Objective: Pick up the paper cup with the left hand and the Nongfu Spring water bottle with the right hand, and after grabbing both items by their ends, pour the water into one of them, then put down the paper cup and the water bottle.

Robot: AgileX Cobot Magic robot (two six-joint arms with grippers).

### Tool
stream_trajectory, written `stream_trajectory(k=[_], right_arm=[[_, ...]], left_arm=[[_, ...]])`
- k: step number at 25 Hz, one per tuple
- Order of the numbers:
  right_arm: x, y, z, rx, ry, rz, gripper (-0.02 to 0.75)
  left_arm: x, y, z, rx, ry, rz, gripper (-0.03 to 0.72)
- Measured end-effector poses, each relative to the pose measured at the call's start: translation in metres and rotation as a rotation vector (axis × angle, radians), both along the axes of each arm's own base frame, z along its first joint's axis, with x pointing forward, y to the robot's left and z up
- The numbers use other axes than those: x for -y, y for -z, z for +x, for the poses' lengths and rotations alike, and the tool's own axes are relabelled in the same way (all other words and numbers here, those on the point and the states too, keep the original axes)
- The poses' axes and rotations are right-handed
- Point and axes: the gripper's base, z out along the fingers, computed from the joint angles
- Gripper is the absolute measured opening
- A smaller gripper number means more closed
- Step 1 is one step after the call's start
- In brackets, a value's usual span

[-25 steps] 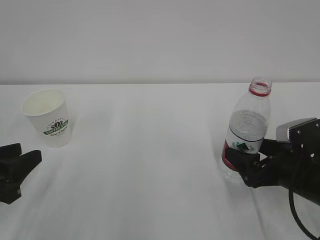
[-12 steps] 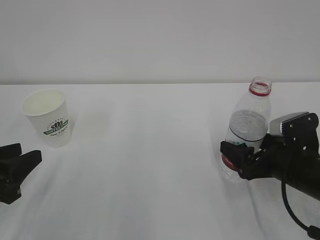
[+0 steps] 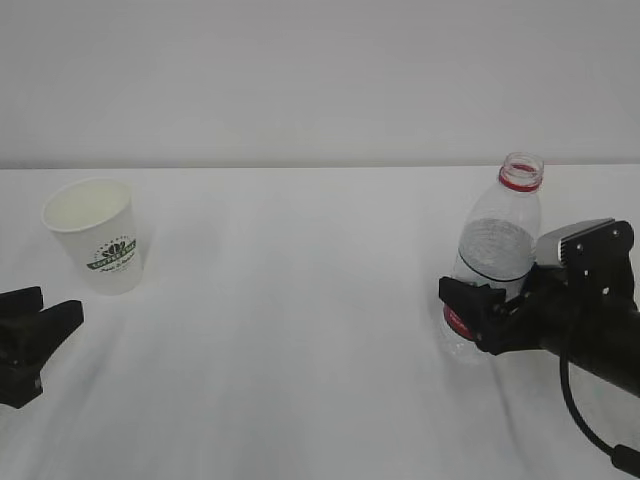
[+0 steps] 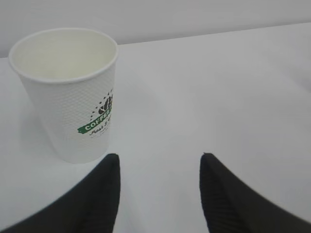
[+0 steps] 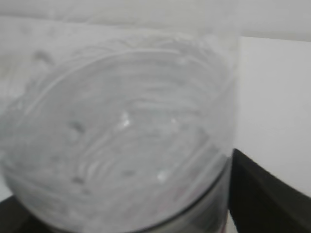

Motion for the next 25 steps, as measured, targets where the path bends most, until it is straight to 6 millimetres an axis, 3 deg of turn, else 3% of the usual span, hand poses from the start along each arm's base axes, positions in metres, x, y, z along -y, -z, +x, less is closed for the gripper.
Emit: stream_trajectory(k=[12,25], right_arm=[[-0.0003,-0.0002,-0.0001,0.002,-0.004,0.001,0.472],[-0.0003,-0.0003,-0.0001,0.003,-0.004,0.002,0.452]], left_arm=[[0.0,0.0,0.0,0.0,0.0,0.0,0.389],[0.0,0.0,0.0,0.0,0.0,0.0,0.375]])
